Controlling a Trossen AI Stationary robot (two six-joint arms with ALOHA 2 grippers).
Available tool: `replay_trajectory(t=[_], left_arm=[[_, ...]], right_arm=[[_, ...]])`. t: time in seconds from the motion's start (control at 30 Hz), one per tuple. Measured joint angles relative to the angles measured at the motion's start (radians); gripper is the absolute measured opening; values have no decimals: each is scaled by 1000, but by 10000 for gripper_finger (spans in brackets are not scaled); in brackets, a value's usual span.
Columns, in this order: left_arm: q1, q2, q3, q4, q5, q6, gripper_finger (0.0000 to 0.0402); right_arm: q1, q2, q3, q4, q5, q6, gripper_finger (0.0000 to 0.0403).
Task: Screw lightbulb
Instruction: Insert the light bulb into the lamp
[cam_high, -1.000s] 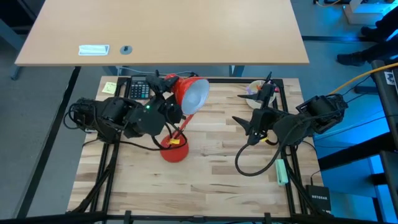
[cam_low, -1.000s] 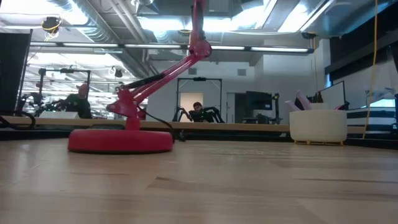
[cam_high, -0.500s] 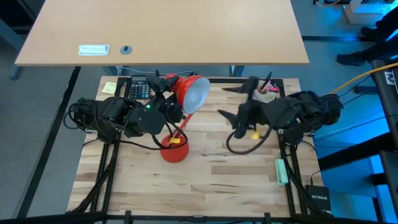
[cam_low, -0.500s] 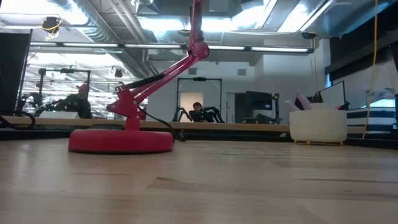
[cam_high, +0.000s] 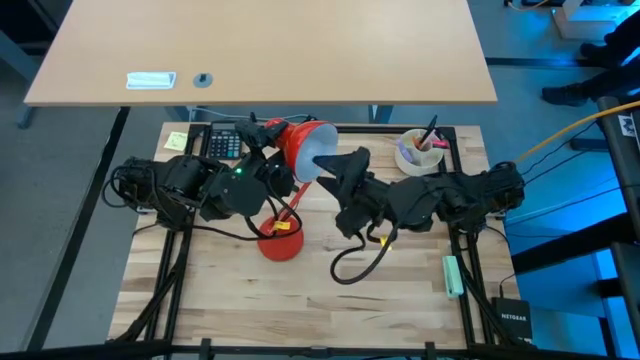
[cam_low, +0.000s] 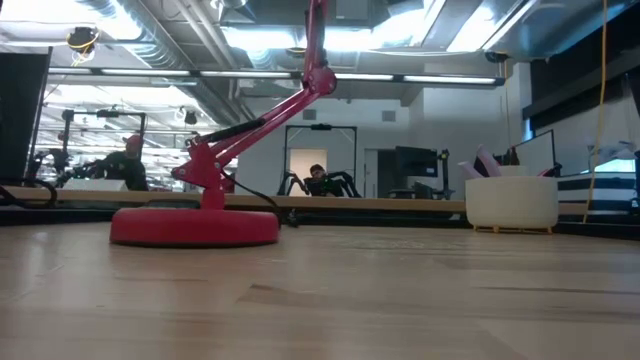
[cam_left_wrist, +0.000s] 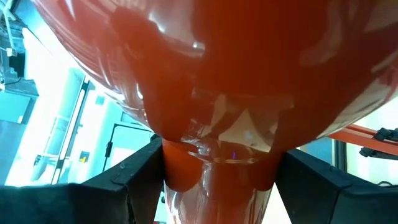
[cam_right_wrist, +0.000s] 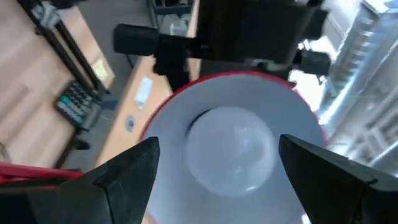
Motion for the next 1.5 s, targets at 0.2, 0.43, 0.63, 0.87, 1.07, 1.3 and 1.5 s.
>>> replay_trajectory(t=[0.2, 0.43, 0.63, 0.87, 1.07, 1.3, 1.5], left_arm=[[0, 1, 0, 0, 0, 0, 251], [0, 1, 0, 0, 0, -2, 251], [0, 1, 0, 0, 0, -4, 251], [0, 1, 0, 0, 9, -6, 251], [0, 1, 0, 3, 12, -9, 251], [0, 1, 0, 1, 12, -9, 251], [0, 1, 0, 1, 12, -9, 251]], right_arm=[[-12, 5, 0, 34, 26, -191, 335], [-62, 5, 0, 30, -3, -355, 335], [-78, 6, 0, 31, -52, -361, 335], [-89, 19, 1, 53, -77, -430, 335], [-104, 27, 1, 86, -71, -430, 327], [-103, 38, 1, 121, -47, -429, 254], [-101, 45, 1, 129, -35, -321, 247]])
